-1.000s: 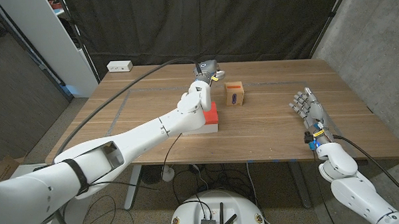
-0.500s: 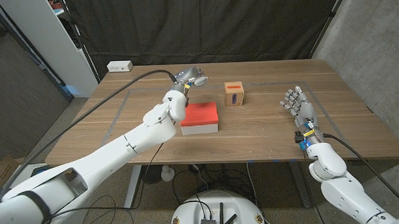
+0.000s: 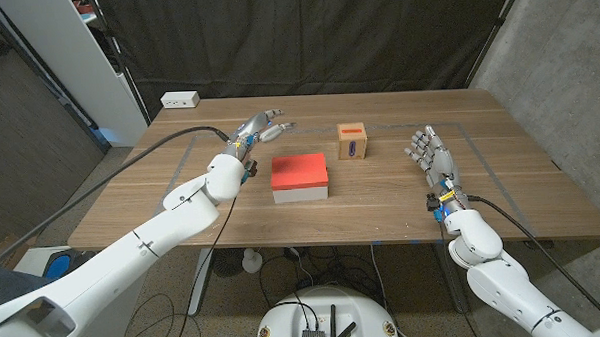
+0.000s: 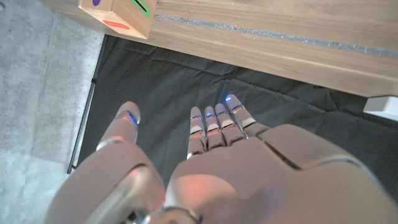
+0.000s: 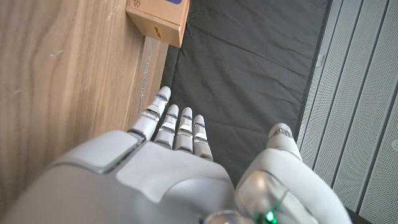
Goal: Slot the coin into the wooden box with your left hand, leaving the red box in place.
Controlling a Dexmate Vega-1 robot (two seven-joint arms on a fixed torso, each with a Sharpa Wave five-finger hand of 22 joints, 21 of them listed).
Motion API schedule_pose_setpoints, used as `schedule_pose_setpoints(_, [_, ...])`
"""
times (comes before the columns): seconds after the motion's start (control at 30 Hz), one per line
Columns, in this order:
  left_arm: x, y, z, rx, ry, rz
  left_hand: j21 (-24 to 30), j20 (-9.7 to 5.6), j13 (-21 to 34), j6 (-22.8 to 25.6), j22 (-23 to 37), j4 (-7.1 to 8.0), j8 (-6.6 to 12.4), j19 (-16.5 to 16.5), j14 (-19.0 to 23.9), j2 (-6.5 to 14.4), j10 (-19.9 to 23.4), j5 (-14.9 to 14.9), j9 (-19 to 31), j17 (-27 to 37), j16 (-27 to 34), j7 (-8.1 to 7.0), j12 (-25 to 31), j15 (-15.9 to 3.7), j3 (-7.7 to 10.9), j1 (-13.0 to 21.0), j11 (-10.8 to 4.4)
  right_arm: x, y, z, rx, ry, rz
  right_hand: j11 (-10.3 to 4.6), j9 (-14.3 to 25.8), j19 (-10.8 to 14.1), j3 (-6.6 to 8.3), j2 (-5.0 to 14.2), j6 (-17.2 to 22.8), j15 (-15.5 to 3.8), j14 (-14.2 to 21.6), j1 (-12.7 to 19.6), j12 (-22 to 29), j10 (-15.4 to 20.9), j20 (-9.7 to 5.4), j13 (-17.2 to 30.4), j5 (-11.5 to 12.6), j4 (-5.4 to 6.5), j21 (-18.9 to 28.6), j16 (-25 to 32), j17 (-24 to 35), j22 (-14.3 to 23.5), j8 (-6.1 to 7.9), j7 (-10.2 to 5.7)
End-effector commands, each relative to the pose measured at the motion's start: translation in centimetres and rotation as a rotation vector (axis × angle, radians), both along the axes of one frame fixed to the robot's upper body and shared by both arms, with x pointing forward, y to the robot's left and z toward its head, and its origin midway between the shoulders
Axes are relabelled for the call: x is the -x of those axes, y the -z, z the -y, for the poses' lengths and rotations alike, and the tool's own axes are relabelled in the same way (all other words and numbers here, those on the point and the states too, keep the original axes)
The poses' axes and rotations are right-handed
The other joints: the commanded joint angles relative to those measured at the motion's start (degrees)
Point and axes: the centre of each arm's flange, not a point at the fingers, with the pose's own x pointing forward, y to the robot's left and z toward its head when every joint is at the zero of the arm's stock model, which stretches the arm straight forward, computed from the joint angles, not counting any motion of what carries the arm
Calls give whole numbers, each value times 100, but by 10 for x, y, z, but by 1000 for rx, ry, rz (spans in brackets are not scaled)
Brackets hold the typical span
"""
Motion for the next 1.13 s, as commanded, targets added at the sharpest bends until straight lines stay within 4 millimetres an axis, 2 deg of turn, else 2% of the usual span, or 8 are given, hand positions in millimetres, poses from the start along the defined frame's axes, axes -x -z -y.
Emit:
schedule_pose_setpoints(0.03, [9, 25, -41, 182, 85, 8, -253, -464, 23, -224, 14, 19, 7, -212, -257, -67, -239, -30, 0, 6, -100, 29, -42, 32, -125, -198, -28, -7, -9, -13, 30, -49, 17, 2, 12, -34, -34, 8, -2, -43, -50, 21, -5, -25, -13, 9, -8, 0, -5, -25, 9, 10, -25, 136])
schedule_pose_setpoints(0.07, [10, 30, -41, 213, 86, 8, -267, -592, 18, -106, 12, 10, 67, -15, -130, -76, -118, -29, -7, -4, -52, 100, 19, 22, -152, -248, -13, -7, -10, -13, 32, -49, 16, -4, 12, -20, -35, 8, -3, -53, -36, 21, 2, -12, -43, 8, -8, 0, 1, -20, 9, 9, -25, 194])
schedule_pose_setpoints(0.1, [9, 35, -42, 242, 102, 5, -275, -619, 13, -50, 9, 2, 83, 149, 15, -91, -26, -30, -12, -10, -10, 128, 53, -2, -174, -287, -23, -7, -11, -13, 42, -45, 19, -10, 11, -10, -36, 8, 7, -51, -19, 21, 8, 0, -49, 7, -7, 0, 6, -14, 8, 9, -21, 242])
schedule_pose_setpoints(0.17, [8, 40, -42, 266, 127, -5, -286, -645, 10, -35, 7, -10, 83, 247, 70, -100, 57, -30, -15, -17, -4, 134, 79, -7, -184, -298, -56, -7, -12, -13, 42, -44, 20, -12, 11, -2, -37, 7, 8, -61, -8, 21, 11, 9, -85, 5, -6, 1, 9, -11, 8, 8, -21, 266])
schedule_pose_setpoints(0.43, [-3, 75, -47, 463, 321, -46, -434, -629, 7, -116, 8, -15, 48, 127, -69, -141, -75, -38, -20, -17, -78, 138, 19, 13, -226, -361, -21, -11, -11, -15, 52, -77, 40, -21, 8, -215, -50, -7, -98, -103, -185, 19, -38, -138, -134, -9, -4, 0, -56, -85, -1, 5, -57, 224])
schedule_pose_setpoints(0.5, [-2, 79, -48, 485, 346, -46, -444, -613, 7, -102, 8, -15, 55, 126, -72, -140, -68, -39, -20, -17, -80, 131, 22, 16, -227, -366, -34, -13, -9, -15, 54, -87, 39, -40, 7, -235, -57, -15, -148, -100, -202, 13, -38, -155, -128, -13, -4, 2, -53, -92, -4, 5, -71, 119])
schedule_pose_setpoints(0.63, [3, 90, -53, 557, 376, -28, -472, -546, 7, -60, 11, -13, 71, 178, -31, -126, -15, -39, -20, -16, -67, 116, 42, 13, -229, -382, -72, -16, -5, -14, 45, -103, 37, -54, 7, -245, -61, -19, -168, -96, -213, 10, -45, -180, -130, -15, -3, 3, -52, -96, -5, 5, -74, 121])
schedule_pose_setpoints(1.13, [8, 103, -56, 627, 386, -15, -529, -501, 8, 84, 14, -13, 109, 298, 71, -74, 116, -35, -20, -15, -43, 110, 82, 11, -216, -397, -74, -22, -9, -16, 60, -117, 29, -24, 6, -245, -77, -32, -146, -73, -200, -10, -27, -177, -106, -21, -1, 11, -32, -88, -11, 4, -48, 230])
